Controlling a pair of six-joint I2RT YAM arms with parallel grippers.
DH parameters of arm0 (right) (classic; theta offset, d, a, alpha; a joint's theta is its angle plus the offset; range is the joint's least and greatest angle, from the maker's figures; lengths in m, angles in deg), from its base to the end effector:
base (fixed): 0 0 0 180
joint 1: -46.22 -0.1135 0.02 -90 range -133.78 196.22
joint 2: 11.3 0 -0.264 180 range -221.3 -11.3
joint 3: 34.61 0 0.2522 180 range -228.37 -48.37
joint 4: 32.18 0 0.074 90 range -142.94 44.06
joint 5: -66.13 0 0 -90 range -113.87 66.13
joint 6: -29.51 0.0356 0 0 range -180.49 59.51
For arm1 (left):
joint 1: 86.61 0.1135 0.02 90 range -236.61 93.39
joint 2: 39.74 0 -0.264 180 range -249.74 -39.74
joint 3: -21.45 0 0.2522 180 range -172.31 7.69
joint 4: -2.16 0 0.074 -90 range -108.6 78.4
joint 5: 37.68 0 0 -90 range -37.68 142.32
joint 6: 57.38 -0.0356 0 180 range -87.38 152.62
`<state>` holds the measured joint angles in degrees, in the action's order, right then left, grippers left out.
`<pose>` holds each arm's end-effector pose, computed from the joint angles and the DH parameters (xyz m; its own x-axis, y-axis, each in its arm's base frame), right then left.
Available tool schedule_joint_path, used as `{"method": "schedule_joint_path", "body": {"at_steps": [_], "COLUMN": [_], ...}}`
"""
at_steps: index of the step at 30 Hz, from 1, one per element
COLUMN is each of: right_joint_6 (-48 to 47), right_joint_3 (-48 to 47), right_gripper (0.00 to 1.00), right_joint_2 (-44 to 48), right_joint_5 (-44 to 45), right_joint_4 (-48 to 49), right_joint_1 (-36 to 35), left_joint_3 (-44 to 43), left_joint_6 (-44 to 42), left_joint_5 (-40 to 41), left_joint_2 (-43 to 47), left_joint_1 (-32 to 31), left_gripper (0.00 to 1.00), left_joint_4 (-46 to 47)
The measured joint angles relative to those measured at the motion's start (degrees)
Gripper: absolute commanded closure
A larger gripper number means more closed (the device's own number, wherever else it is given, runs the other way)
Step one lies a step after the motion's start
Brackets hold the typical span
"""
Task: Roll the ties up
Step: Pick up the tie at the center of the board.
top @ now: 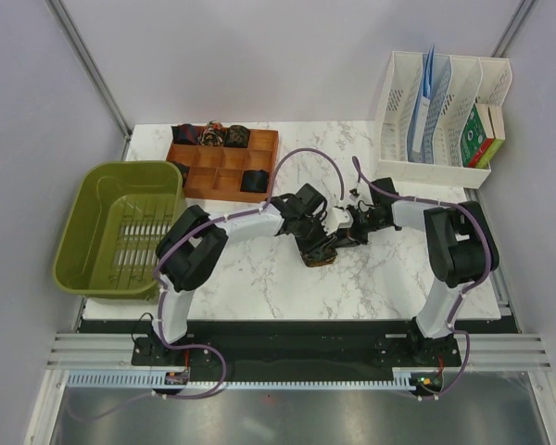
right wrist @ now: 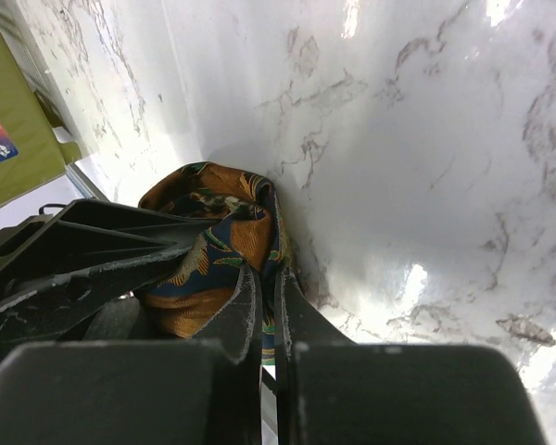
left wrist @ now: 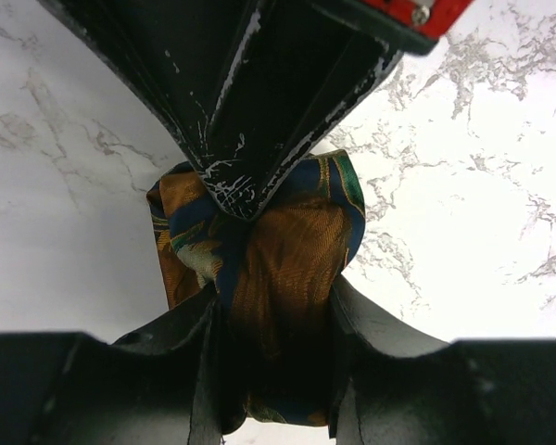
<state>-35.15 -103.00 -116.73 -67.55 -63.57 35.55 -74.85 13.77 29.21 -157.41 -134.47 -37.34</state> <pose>0.3180 0.0849 0.1233 -0.9901 0.1284 -0.0574 0.0446 0.6735 0.7378 0.2778 -0.3278 0.1622 -0.2929 0.7666 -0.5715 0.9561 0.2407 -0.1672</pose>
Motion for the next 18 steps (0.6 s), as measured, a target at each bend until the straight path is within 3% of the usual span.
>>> {"method": "schedule_joint_path", "body": {"at_steps": [8,15,18], "right_joint_6": [2.01,3.74,4.52], "right_joint_3": [-0.02,-0.92,-1.18], "right_gripper": [1.00,1.00,1.00], "right_joint_2": [1.86,3.61,4.04], "right_joint_5": [1.79,2.89,3.69], "right_joint_4": [-1.07,-2.14,-2.16], "right_joint_1": [-0.15,-0.13,-0.07], "left_joint_3": [4.63,7.41,9.14], "left_joint_6": [1.79,3.21,4.09], "left_joint_5": [-2.82,-2.62,-2.64], "left_joint_2": [2.19,4.15,5.90], "left_joint_1": [1.22,2.49,3.91], "left_gripper": [0.49,0.04,0.00], "left_joint_4": [6.27,7.37,7.52]}}
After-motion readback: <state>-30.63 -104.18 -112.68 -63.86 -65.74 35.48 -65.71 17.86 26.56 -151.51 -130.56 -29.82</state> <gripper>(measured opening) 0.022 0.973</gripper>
